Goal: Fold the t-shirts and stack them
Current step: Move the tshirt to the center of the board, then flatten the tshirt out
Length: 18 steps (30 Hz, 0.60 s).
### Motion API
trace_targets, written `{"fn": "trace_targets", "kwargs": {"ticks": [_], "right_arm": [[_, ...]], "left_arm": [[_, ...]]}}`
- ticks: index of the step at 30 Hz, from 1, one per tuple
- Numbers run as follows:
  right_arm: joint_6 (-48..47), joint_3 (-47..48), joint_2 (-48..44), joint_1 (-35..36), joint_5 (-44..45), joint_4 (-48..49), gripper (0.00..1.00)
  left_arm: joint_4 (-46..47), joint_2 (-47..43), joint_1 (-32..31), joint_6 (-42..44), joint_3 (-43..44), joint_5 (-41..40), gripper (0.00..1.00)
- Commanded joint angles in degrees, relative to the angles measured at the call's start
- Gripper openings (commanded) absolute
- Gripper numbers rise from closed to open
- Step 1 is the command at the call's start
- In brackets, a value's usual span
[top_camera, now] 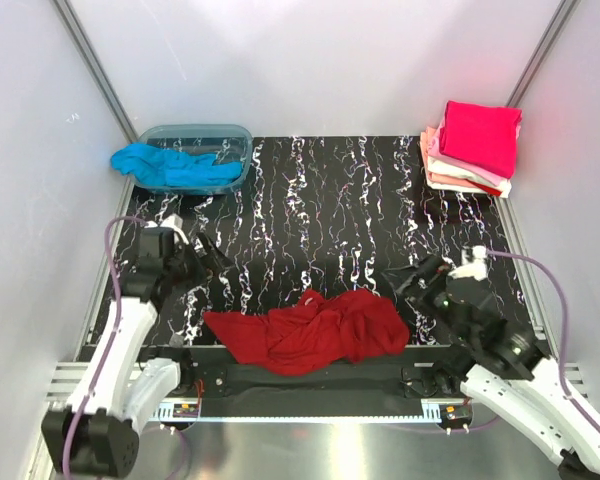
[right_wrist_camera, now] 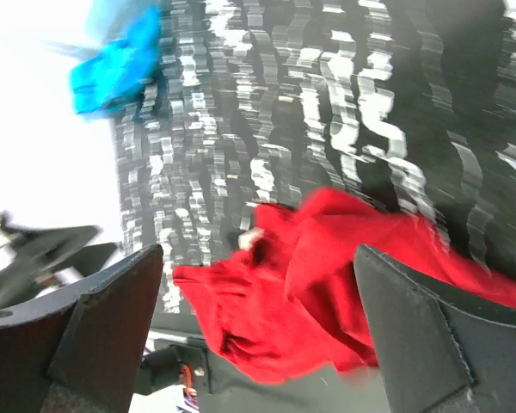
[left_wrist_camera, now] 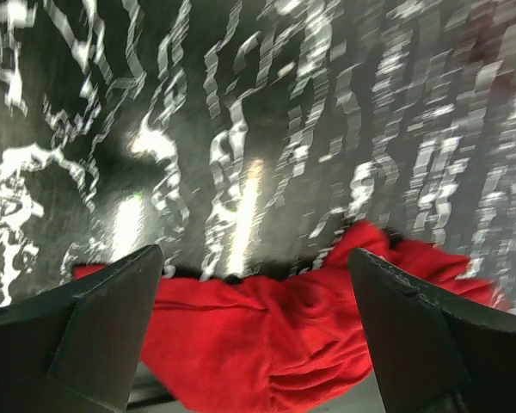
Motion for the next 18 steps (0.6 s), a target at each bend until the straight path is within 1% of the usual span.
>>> {"fn": "trace_targets", "kwargs": {"ticks": [1,4,5,6,7,8,10,12,14,16,17,18], "right_arm": [[6.7,4.7,-0.7,-0.1,6.3,-18.8,1.00],[6.8,8.2,3.6,-0.1,8.1,-24.5,1.00],[6.2,8.9,8.2,-0.1,7.1,-25.0,1.00],[5.3,9.3,10.7,-0.1,5.7,-24.4,1.00],[4.2,9.8,15.3,-0.2,1.9,-23.6,1.00],[2.6,9.7,17.4,0.0,0.0,-22.5,1.00],[1.8,8.8,21.3,0.1,-4.2,-19.7,1.00],[1.9,8.2,21.9,0.5,-5.2,-18.7,1.00],[1.8,8.3,21.6,0.8,-5.7,-19.0,1.00],[1.0,9.0,22.2,1.0,-7.2,-20.2,1.00],[0.5,9.3,22.7,1.1,-7.7,-20.8,1.00],[0.0,9.6,23.3,2.0,-8.2,-21.2,1.00]], "left_arm": [[4.4,-5.7,-0.2,-1.7,0.9,0.5,0.94],[1.1,-6.3,-0.3,-1.3,0.2,-0.4,0.92],[-0.5,-6.5,-1.6,-1.8,0.2,-0.9,0.92],[-1.2,-6.3,-2.4,-2.2,1.0,-1.8,0.91],[-2.2,-6.0,-3.1,-2.8,1.4,-3.1,0.91],[-5.1,-5.5,-3.8,-3.2,1.9,-4.3,0.91],[-7.1,-3.2,-5.5,-4.1,2.6,-5.6,0.91],[-9.3,-1.4,-7.8,-5.8,1.8,-5.5,0.91],[-10.7,-1.9,-9.8,-7.5,0.6,-6.5,0.91],[-11.1,-3.2,-14.2,-11.3,-1.8,-8.2,0.89],[-11.1,-4.7,-17.9,-12.9,-3.6,-8.8,0.87],[-11.0,-5.0,-19.9,-16.0,-4.4,-9.4,0.85]]}}
